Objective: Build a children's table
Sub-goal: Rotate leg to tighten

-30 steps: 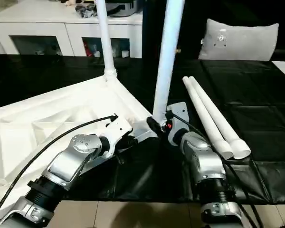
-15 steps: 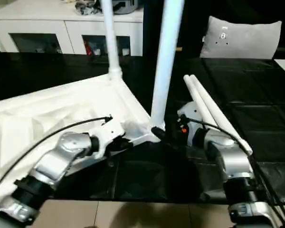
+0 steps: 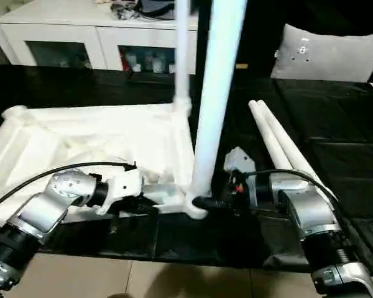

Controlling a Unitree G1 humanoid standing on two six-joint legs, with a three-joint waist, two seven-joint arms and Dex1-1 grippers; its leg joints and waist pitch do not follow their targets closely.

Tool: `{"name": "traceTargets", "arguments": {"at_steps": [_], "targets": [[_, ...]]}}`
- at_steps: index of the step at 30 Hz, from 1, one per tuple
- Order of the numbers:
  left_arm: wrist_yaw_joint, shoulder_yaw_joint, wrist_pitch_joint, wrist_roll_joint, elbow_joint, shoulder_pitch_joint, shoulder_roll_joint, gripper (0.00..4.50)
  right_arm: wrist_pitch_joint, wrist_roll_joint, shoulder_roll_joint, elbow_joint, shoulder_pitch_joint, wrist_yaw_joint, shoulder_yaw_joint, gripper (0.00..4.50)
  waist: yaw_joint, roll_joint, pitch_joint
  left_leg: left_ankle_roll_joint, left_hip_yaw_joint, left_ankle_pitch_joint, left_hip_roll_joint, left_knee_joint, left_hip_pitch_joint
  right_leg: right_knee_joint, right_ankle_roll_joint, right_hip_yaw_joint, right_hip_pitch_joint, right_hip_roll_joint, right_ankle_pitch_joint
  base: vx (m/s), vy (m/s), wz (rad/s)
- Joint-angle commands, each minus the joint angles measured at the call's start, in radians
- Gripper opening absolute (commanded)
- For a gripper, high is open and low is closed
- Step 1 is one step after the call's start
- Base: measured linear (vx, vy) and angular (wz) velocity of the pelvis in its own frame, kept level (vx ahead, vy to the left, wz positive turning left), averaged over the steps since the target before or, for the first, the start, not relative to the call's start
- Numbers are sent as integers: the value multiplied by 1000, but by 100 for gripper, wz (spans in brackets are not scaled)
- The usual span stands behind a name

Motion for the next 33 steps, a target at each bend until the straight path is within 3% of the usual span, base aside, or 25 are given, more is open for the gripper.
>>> {"name": "traceTargets", "arguments": {"at_steps": [1, 13, 20, 22, 24, 26, 27, 28, 29, 31, 33], "targets": [[-46, -44, -20, 18, 18, -4, 11, 0, 3, 2, 12, -6, 5, 13, 23, 359, -1, -9, -58, 72, -5, -151, 52, -64, 5, -71, -180, 48, 53, -88, -260, 0, 0, 0], [-45, -20, -14, -3, 32, 3, -9, 0, 54, 21, 28, -24, 29, 29, 42, 253, 3, -8, -60, 61, -6, -140, 53, -64, 6, -67, -185, 48, 53, -85, -233, 0, 0, 0], [-6, 11, 52, -42, -16, 37, -36, 0, 128, 43, 56, -84, 76, -42, 30, 240, 5, -16, -58, 65, -5, -135, 53, -65, 5, -68, -180, 48, 53, -86, -245, 0, 0, 0], [84, 43, 103, -48, -37, 53, -76, 0, 178, 10, 115, -96, 72, -197, 10, 240, -4, -17, -50, 47, -6, -166, 51, -72, 4, -76, -161, 48, 50, -87, -327, 0, 0, 0], [193, 78, 194, -40, -51, 51, -131, 0, 240, -11, 186, -91, 55, -347, -19, 239, -14, -19, -41, 13, -10, -256, 44, -78, 16, -98, -105, 45, 46, -91, -519, 0, 0, 0], [262, 100, 249, -33, -61, 48, -169, 0, 272, -32, 227, -82, 44, -436, -33, 239, -25, -18, -37, -5, -13, -282, 45, -83, 20, -101, -86, 44, 43, -91, -572, 0, 0, 0], [313, 117, 287, -30, -69, 44, -200, 0, 299, -50, 257, -73, 35, -504, -45, 239, -39, -21, -38, -14, -17, -313, 40, -80, 27, -113, -62, 39, 40, -92, -625, 0, 0, 0], [313, 117, 287, -30, -69, 44, -200, 0, 299, -50, 257, -73, 35, -504, -45, 239, -43, -21, -40, -13, -17, -311, 39, -79, 26, -114, -59, 40, 40, -93, -621, 0, 0, 0], [411, 150, 350, -33, -75, 33, -267, 0, 319, -82, 318, -19, 8, -662, -87, 239, -50, -20, -42, -8, -18, -298, 42, -82, 21, -110, -65, 42, 43, -92, -586, 0, 0, 0], [485, 165, 382, -23, -80, 26, -327, 0, 313, -118, 356, 10, -8, -762, -89, 239, -62, -22, -40, -7, -18, -298, 39, -82, 18, -113, -68, 38, 42, -89, -573, 0, 0, 0], [518, 162, 369, -9, -77, 24, -351, 0, 296, -110, 381, 13, -9, -782, -97, 239, -60, -24, -42, 10, -15, -280, 36, -80, 19, -116, -59, 44, 40, -90, -564, 0, 0, 0]]}}
